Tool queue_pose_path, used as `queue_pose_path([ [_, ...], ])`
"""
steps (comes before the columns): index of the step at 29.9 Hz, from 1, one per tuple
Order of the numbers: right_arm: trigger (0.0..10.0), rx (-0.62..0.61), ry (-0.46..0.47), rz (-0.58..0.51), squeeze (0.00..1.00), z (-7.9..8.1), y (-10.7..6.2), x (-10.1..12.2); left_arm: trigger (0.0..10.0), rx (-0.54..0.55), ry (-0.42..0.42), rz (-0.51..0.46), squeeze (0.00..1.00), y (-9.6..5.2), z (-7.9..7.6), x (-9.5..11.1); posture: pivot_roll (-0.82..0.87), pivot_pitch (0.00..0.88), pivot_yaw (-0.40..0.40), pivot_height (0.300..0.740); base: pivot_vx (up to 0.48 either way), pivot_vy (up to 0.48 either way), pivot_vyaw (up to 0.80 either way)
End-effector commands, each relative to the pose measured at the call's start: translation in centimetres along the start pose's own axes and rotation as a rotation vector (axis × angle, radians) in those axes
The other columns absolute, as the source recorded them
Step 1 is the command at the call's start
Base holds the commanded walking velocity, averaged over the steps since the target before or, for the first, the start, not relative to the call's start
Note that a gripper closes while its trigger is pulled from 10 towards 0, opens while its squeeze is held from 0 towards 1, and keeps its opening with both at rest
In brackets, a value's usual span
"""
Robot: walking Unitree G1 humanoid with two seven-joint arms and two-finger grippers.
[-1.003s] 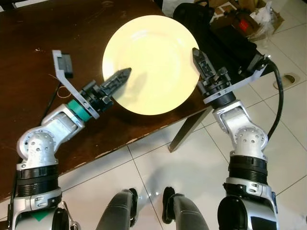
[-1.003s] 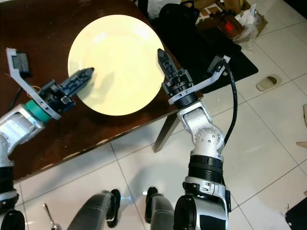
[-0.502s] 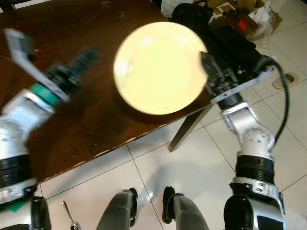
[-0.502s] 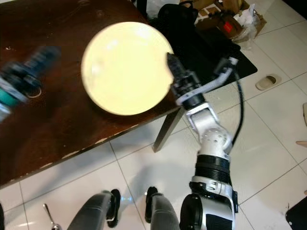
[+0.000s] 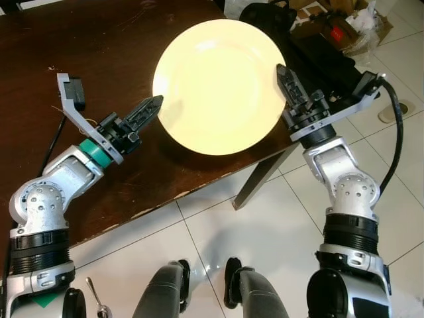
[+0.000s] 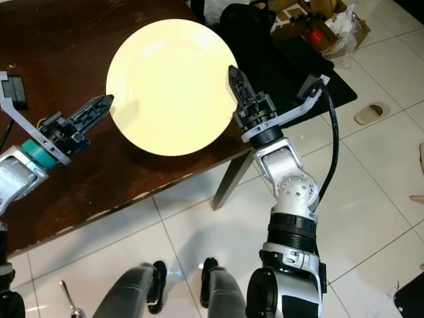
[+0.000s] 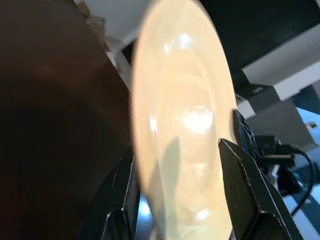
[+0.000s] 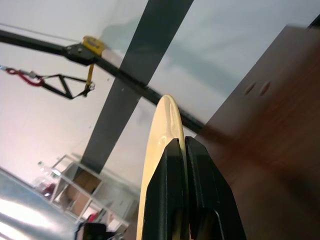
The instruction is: Setting the table
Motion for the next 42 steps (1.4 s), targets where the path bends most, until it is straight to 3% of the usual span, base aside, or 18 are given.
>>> queue_pose_path([
  [1, 0.0, 0.016, 0.006, 0.026, 0.00, 0.3, -0.1, -0.7, 9.6, -0.011, -0.012, 0.012, 0.00, 0.2, -0.2, -0.5, 0.19, 0.174, 0.032, 0.740, 0.000, 0.000, 0.00],
  [3, 0.0, 0.013, 0.009, 0.032, 0.00, 0.2, 0.0, -1.0, 9.6, -0.012, -0.018, 0.004, 0.00, 0.4, -0.3, -0.5, 0.19, 0.174, 0.032, 0.740, 0.000, 0.000, 0.00],
  [4, 0.0, 0.009, 0.014, 0.035, 0.00, 0.2, -0.1, -1.1, 3.4, -0.011, -0.020, -0.001, 0.00, 0.4, -0.3, -0.5, 0.19, 0.168, 0.031, 0.740, 0.000, 0.000, 0.00],
  [6, 0.0, 0.009, 0.014, 0.035, 0.00, 0.2, -0.1, -1.1, 3.4, -0.011, -0.020, -0.001, 0.00, 0.4, -0.3, -0.5, 0.19, 0.168, 0.031, 0.740, 0.000, 0.000, 0.00],
  [7, 5.2, 0.005, 0.016, 0.038, 0.00, 0.1, -0.1, -1.1, 0.0, -0.009, -0.022, -0.003, 0.00, 0.5, -0.2, -0.5, 0.19, 0.167, 0.032, 0.740, 0.000, 0.000, 0.00],
  [8, 10.0, -0.001, 0.016, 0.040, 0.00, 0.0, -0.1, -1.1, 0.0, -0.007, -0.026, -0.007, 0.00, 0.5, -0.1, -0.5, 0.19, 0.160, 0.033, 0.740, 0.000, 0.000, 0.00],
  [23, 10.0, -0.026, 0.009, 0.037, 0.00, -0.5, -0.1, -0.7, 0.0, -0.041, -0.041, -0.034, 0.00, 0.7, -0.5, -0.2, 0.19, 0.135, 0.033, 0.740, 0.000, 0.000, 0.00],
  [35, 10.0, -0.141, -0.047, 0.033, 0.00, -2.6, -0.2, -0.6, 0.0, -0.125, -0.065, -0.071, 0.00, 0.2, -1.7, 0.4, 0.19, 0.133, 0.028, 0.740, 0.000, 0.000, 0.00],
  [36, 10.0, -0.151, -0.055, 0.023, 1.00, -2.8, -0.2, -0.5, 0.0, -0.125, -0.064, -0.069, 0.00, 0.2, -1.7, 0.4, 0.19, 0.132, 0.028, 0.740, 0.000, 0.000, 0.00],
  [37, 10.0, -0.163, -0.072, 0.021, 1.00, -3.0, -0.2, -0.4, 0.0, -0.116, -0.061, -0.062, 0.00, 0.3, -1.6, 0.3, 0.19, 0.132, 0.028, 0.740, 0.000, 0.000, 0.00],
  [38, 10.0, -0.167, -0.088, 0.018, 1.00, -3.0, -0.3, -0.3, 10.0, -0.104, -0.059, -0.056, 0.00, 0.3, -1.4, 0.2, 0.19, 0.133, 0.030, 0.740, 0.000, 0.000, 0.00],
  [42, 10.0, -0.225, -0.157, -0.014, 1.00, -3.9, -0.8, 0.7, 10.0, -0.051, -0.023, -0.042, 0.00, 0.7, -0.7, -0.1, 0.18, 0.126, 0.029, 0.740, 0.000, 0.000, 0.00],
])
Point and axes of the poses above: a point about 5 cm out from each wrist's last joint towards the gripper, its own y axis pointing out of the wrist towards the gripper, its own x axis along the axis of the wrist's last joint, z = x × y, the point moved 4 cm from there along y, pointing out of the wrist towards the gripper, and after that the axes turned 12 degrees about y, right-handed, at the moved point
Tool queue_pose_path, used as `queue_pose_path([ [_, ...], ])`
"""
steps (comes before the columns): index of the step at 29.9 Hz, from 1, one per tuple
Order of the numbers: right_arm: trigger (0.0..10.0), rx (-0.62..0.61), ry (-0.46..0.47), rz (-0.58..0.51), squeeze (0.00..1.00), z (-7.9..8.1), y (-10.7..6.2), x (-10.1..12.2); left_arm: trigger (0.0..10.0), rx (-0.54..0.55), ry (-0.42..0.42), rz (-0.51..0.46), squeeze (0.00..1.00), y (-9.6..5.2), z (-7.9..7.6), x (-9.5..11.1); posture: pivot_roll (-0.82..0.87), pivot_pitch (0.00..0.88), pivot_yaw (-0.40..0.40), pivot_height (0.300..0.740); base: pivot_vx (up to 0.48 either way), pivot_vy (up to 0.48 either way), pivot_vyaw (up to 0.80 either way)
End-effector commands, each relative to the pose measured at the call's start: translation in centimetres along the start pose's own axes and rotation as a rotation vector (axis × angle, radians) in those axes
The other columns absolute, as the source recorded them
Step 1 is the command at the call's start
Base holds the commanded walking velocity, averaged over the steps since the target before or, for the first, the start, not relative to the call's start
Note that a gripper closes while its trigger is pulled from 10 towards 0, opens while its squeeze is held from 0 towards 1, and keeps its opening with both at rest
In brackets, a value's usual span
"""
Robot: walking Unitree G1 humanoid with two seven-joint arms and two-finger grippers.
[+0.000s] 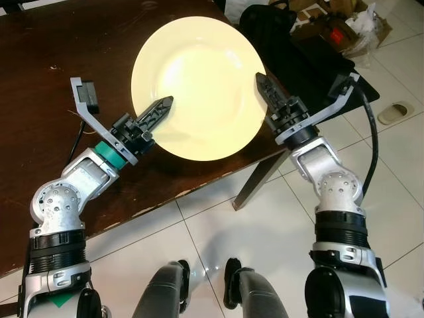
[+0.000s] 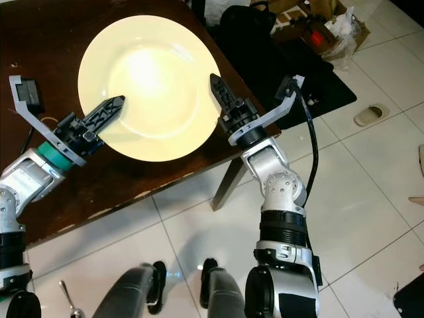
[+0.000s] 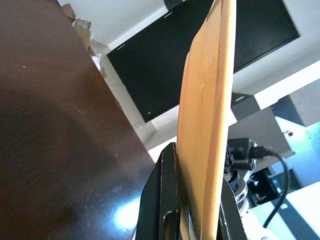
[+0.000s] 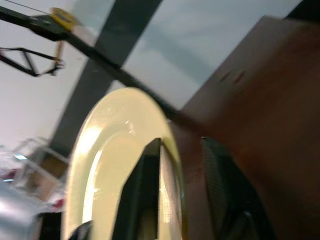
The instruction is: Setting the table
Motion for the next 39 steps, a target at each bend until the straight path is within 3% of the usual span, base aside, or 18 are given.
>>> queue_pose_path([
  [1, 10.0, -0.085, -0.026, -0.016, 1.00, -1.7, -0.8, 0.3, 10.0, -0.020, 0.019, -0.002, 0.00, 0.3, -0.4, 0.0, 0.18, 0.126, 0.029, 0.740, 0.000, 0.000, 0.00],
  [5, 10.0, -0.091, -0.035, -0.022, 1.00, -1.8, -0.9, 0.5, 10.0, -0.011, 0.025, -0.001, 0.00, 0.4, -0.3, -0.1, 0.18, 0.126, 0.029, 0.740, 0.000, 0.000, 0.00],
  [10, 10.0, -0.149, -0.170, -0.086, 1.00, -2.5, -2.4, 2.7, 10.0, 0.016, 0.018, -0.038, 0.00, 0.7, 0.3, 0.3, 0.16, 0.104, 0.035, 0.740, 0.000, 0.000, 0.00],
  [13, 10.0, -0.191, -0.264, -0.124, 1.00, -2.9, -4.2, 4.6, 10.0, -0.005, 0.002, -0.083, 0.00, 1.2, 0.0, 1.3, 0.15, 0.101, 0.041, 0.740, 0.000, 0.000, 0.00],
  [16, 10.0, -0.222, -0.257, -0.154, 1.00, -3.5, -5.0, 5.5, 10.0, -0.023, -0.006, -0.101, 0.00, 1.3, -0.2, 1.8, 0.15, 0.101, 0.040, 0.740, 0.000, 0.000, 0.00],
  [17, 10.0, -0.241, -0.260, -0.190, 0.00, -3.8, -5.6, 6.2, 10.0, -0.026, -0.005, -0.109, 0.00, 1.4, -0.3, 2.1, 0.15, 0.101, 0.038, 0.740, 0.000, 0.000, 0.00],
  [21, 10.0, -0.292, -0.289, -0.265, 0.00, -4.3, -6.8, 7.8, 10.0, -0.014, 0.005, -0.121, 0.00, 1.4, -0.1, 2.4, 0.15, 0.099, 0.037, 0.740, 0.000, 0.000, 0.00],
  [23, 10.0, -0.394, -0.402, -0.334, 0.00, -4.9, -8.1, 9.3, 10.0, 0.034, 0.080, -0.092, 0.00, 1.4, 0.3, 2.0, 0.15, 0.096, 0.034, 0.740, 0.000, 0.000, 0.00],
  [24, 10.0, -0.472, -0.508, -0.365, 0.00, -5.1, -8.7, 9.9, 10.0, 0.094, 0.165, -0.047, 0.00, 1.5, 0.9, 1.3, 0.15, 0.088, 0.031, 0.740, 0.000, 0.000, 0.00],
  [26, 10.0, -0.472, -0.508, -0.365, 0.00, -5.1, -8.7, 9.9, 10.0, 0.094, 0.165, -0.047, 0.00, 1.5, 0.9, 1.3, 0.15, 0.088, 0.031, 0.740, 0.000, 0.000, 0.00],
  [28, 10.0, -0.553, -0.728, -0.415, 0.00, -4.2, -9.3, 10.5, 10.0, 0.192, 0.320, 0.039, 0.00, 1.6, 1.9, -0.3, 0.15, 0.083, 0.030, 0.740, 0.000, 0.000, 0.00],
  [29, 10.0, -0.539, -0.814, -0.437, 0.00, -2.9, -9.0, 10.5, 10.0, 0.215, 0.391, 0.068, 0.00, 1.6, 1.9, -0.9, 0.14, 0.081, 0.031, 0.740, 0.000, 0.000, 0.00],
  [32, 10.0, -0.520, -0.856, -0.450, 0.00, -2.0, -8.7, 10.3, 10.0, 0.222, 0.427, 0.081, 0.00, 1.7, 1.8, -1.1, 0.14, 0.081, 0.031, 0.740, 0.000, 0.000, 0.00],
  [33, 10.0, -0.484, -0.904, -0.450, 0.00, -0.9, -8.2, 10.0, 10.0, 0.215, 0.474, 0.087, 0.00, 1.7, 1.3, -1.3, 0.14, 0.079, 0.025, 0.740, 0.000, 0.000, 0.00],
  [35, 10.0, -0.484, -0.904, -0.450, 0.00, -0.9, -8.2, 10.0, 10.0, 0.215, 0.474, 0.087, 0.00, 1.7, 1.3, -1.3, 0.14, 0.079, 0.025, 0.740, 0.000, 0.000, 0.00],
  [37, 10.0, -0.401, -0.946, -0.455, 0.00, 1.3, -6.8, 9.6, 10.0, 0.230, 0.632, 0.062, 0.00, 2.3, 0.2, -0.7, 0.16, 0.084, 0.004, 0.740, 0.000, 0.000, 0.00],
  [38, 10.0, -0.401, -0.946, -0.455, 0.00, 1.3, -6.8, 9.6, 10.0, 0.230, 0.632, 0.062, 0.00, 2.3, 0.2, -0.7, 0.16, 0.084, 0.004, 0.740, 0.000, 0.000, 0.00],
  [39, 10.0, -0.370, -0.951, -0.459, 0.00, 2.0, -6.2, 9.6, 10.0, 0.242, 0.710, 0.042, 0.00, 2.6, -0.3, -0.3, 0.16, 0.084, 0.004, 0.740, 0.000, 0.000, 0.00],
])
Point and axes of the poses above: a point about 5 cm out from each wrist's last joint towards the gripper, its own y axis pointing out of the wrist towards the gripper, its own x axis along the axis of the wrist's last joint, z = x × y, the point moved 4 cm from there along y, pointing out of the wrist towards the gripper, and after that the axes turned 12 degrees about y, right-handed, at the moved point
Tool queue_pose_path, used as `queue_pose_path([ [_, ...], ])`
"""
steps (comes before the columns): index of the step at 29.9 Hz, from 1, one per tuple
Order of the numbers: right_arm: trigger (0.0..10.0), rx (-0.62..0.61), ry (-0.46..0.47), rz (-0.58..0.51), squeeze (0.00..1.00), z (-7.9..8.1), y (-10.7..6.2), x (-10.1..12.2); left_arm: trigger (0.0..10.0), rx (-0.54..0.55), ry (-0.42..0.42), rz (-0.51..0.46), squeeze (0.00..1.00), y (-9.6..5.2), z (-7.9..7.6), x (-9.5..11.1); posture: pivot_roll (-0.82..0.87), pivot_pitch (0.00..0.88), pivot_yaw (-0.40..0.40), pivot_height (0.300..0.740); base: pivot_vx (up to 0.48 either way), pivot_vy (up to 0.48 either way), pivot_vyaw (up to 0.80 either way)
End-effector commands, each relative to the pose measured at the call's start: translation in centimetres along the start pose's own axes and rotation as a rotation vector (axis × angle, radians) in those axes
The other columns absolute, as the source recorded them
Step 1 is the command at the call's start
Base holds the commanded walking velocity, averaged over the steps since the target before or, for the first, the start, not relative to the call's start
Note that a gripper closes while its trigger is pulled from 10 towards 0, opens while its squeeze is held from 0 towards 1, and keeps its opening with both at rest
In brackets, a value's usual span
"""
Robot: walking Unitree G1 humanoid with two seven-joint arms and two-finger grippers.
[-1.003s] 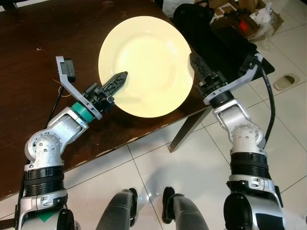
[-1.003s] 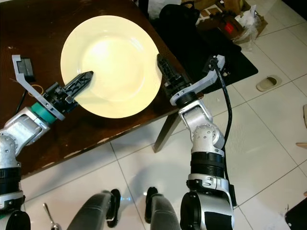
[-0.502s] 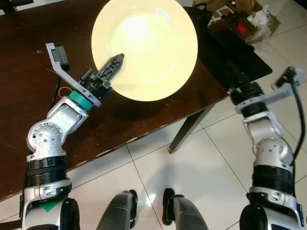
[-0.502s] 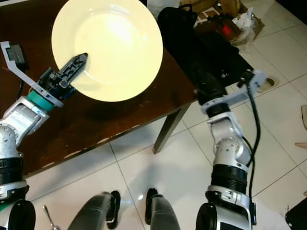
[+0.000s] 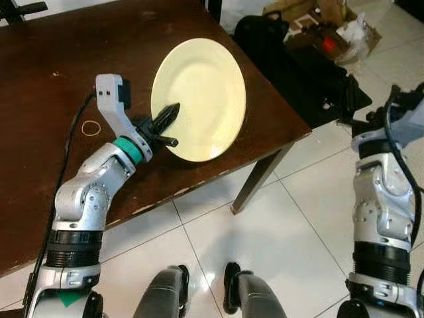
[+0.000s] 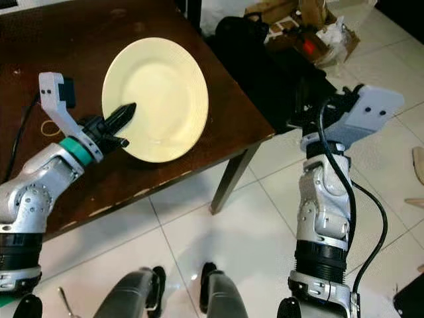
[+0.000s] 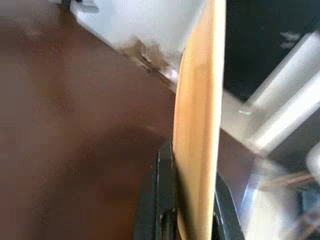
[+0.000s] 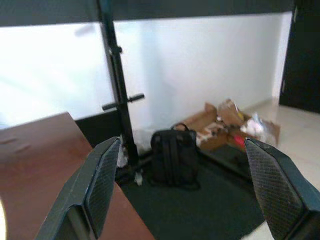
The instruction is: Setting the table
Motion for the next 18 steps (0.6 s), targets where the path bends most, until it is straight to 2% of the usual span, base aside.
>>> queue_pose_path([
  [1, 10.0, 0.037, 0.001, -0.030, 0.00, 1.0, 0.5, 1.0, 10.0, 0.026, 0.120, -0.050, 0.00, 0.3, -0.7, 1.2, 0.16, 0.086, 0.003, 0.740, 0.000, 0.000, 0.00],
  [7, 10.0, 0.056, -0.018, -0.061, 0.00, 1.9, 0.9, 1.3, 10.0, 0.132, 0.219, -0.084, 0.00, 0.7, -0.1, 1.3, 0.15, 0.076, 0.000, 0.740, 0.000, 0.000, 0.00],
  [11, 10.0, 0.061, -0.021, -0.062, 0.00, 2.1, 0.9, 1.3, 10.0, 0.164, 0.237, -0.083, 0.00, 0.7, 0.3, 1.3, 0.15, 0.085, -0.001, 0.740, 0.000, 0.000, 0.00],
  [12, 10.0, 0.066, -0.023, -0.063, 0.00, 2.4, 1.0, 1.4, 10.0, 0.204, 0.272, -0.082, 0.00, 0.7, 0.8, 1.2, 0.15, 0.080, -0.001, 0.740, 0.000, 0.000, 0.00],
  [13, 10.0, 0.066, -0.023, -0.063, 0.00, 2.4, 1.0, 1.4, 10.0, 0.204, 0.272, -0.082, 0.00, 0.7, 0.8, 1.2, 0.15, 0.080, -0.001, 0.740, 0.000, 0.000, 0.00],
  [18, 10.0, 0.040, 0.059, -0.051, 0.00, 2.5, 0.9, 1.1, 10.0, 0.227, 0.332, -0.085, 0.00, 1.0, 0.6, 0.9, 0.14, 0.080, -0.003, 0.740, 0.000, 0.000, 0.00],
])
Point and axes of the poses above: a point about 5 cm out from each wrist's last joint towards the gripper, its own y axis pointing out of the wrist towards the gripper, its own x axis along the axis of the wrist's last joint, z = x × y, the point moved 4 cm from there along y, pointing out of the wrist towards the gripper, and after that the axes turned 12 degrees about y, right-handed, at the moved point
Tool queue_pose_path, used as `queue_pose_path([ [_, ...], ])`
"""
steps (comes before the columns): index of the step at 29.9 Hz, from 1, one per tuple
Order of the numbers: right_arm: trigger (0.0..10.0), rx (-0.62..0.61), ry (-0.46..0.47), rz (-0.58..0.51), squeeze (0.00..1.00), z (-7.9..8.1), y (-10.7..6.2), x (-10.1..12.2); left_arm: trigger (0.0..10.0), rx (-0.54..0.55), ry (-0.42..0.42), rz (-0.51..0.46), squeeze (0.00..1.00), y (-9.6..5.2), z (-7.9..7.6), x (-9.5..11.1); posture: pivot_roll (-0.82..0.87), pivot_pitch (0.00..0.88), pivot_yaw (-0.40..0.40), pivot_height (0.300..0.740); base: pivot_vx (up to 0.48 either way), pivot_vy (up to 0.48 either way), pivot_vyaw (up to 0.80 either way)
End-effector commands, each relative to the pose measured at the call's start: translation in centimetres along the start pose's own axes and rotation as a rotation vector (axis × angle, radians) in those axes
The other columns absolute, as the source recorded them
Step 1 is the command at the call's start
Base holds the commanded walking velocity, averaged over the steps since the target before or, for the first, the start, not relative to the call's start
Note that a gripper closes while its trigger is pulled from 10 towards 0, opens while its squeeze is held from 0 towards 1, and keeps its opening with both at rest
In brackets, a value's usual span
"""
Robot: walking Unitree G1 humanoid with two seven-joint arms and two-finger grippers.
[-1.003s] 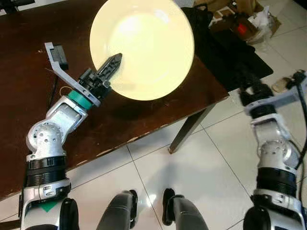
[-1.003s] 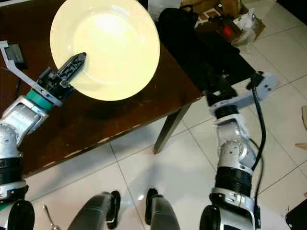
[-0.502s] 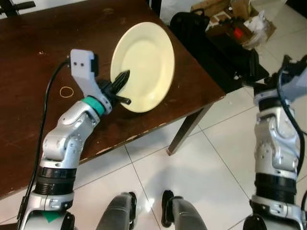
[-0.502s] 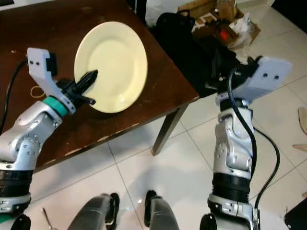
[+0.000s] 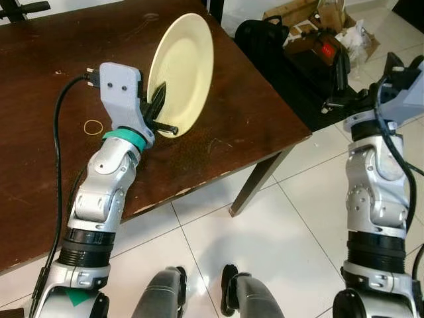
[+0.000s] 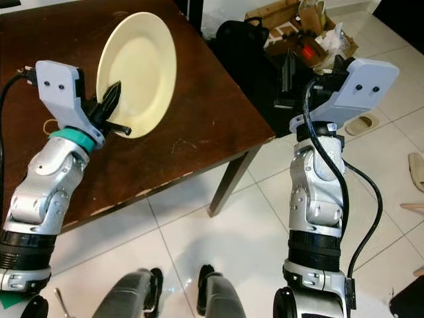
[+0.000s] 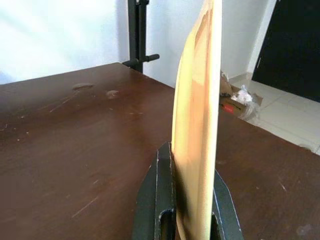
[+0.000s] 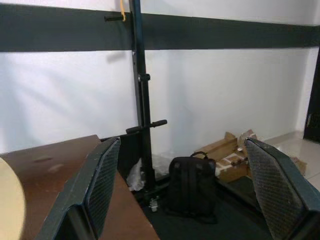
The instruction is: Setting the table
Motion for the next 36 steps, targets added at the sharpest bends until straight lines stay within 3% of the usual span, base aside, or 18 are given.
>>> queue_pose_path([
  [1, 10.0, -0.037, 0.050, 0.008, 0.00, -0.4, -0.2, -0.1, 10.0, -0.005, 0.029, -0.017, 0.00, 0.2, -0.5, 0.3, 0.14, 0.080, -0.003, 0.740, 0.000, 0.000, 0.00],
  [4, 10.0, -0.082, 0.112, 0.016, 0.00, -0.8, -0.2, -0.5, 10.0, 0.001, 0.045, -0.027, 0.00, 0.4, -0.6, 0.3, 0.15, 0.077, 0.001, 0.740, 0.000, 0.000, 0.00],
  [11, 10.0, -0.103, 0.143, 0.003, 0.00, -0.7, -0.1, -0.7, 10.0, -0.004, 0.048, -0.042, 0.00, 0.9, -0.8, 0.4, 0.14, 0.070, 0.016, 0.740, 0.000, 0.000, 0.00],
  [16, 10.0, -0.100, 0.120, 0.008, 0.00, -0.8, -0.4, -0.8, 10.0, -0.010, 0.006, -0.043, 0.00, 1.4, -0.9, 0.6, 0.13, 0.067, 0.028, 0.740, 0.000, 0.000, 0.00],
  [19, 10.0, -0.120, 0.111, 0.024, 0.00, -1.3, -0.9, -1.4, 10.0, 0.000, -0.061, -0.018, 0.00, 1.5, -0.8, 0.0, 0.13, 0.039, 0.040, 0.740, 0.000, 0.000, 0.00],
  [23, 10.0, -0.127, 0.095, 0.022, 0.00, -1.2, -1.2, -1.5, 10.0, -0.028, -0.125, 0.003, 0.00, 1.6, -1.7, -0.1, 0.11, 0.044, 0.053, 0.740, 0.000, 0.000, 0.00],
  [29, 10.0, -0.135, 0.065, 0.047, 0.00, -1.4, -1.7, -1.8, 10.0, -0.051, -0.142, 0.028, 0.00, 1.3, -3.4, -1.0, 0.08, 0.052, 0.043, 0.740, 0.000, 0.000, 0.00],
  [36, 10.0, -0.150, 0.040, 0.063, 0.00, -1.9, -2.0, -2.0, 10.0, -0.040, -0.142, 0.040, 0.00, 1.4, -3.6, -1.6, 0.05, 0.027, 0.025, 0.740, 0.000, 0.000, 0.00],
])
Point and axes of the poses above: a point about 5 cm out from each wrist's last joint towards the gripper, its own y axis pointing out of the wrist towards the gripper, its own x axis along the axis of the wrist's last joint, z = x × y, the point moved 4 cm from there along y, pointing out of the wrist towards the gripper, and after that the axes turned 12 degrees about y, right-handed, at the moved point
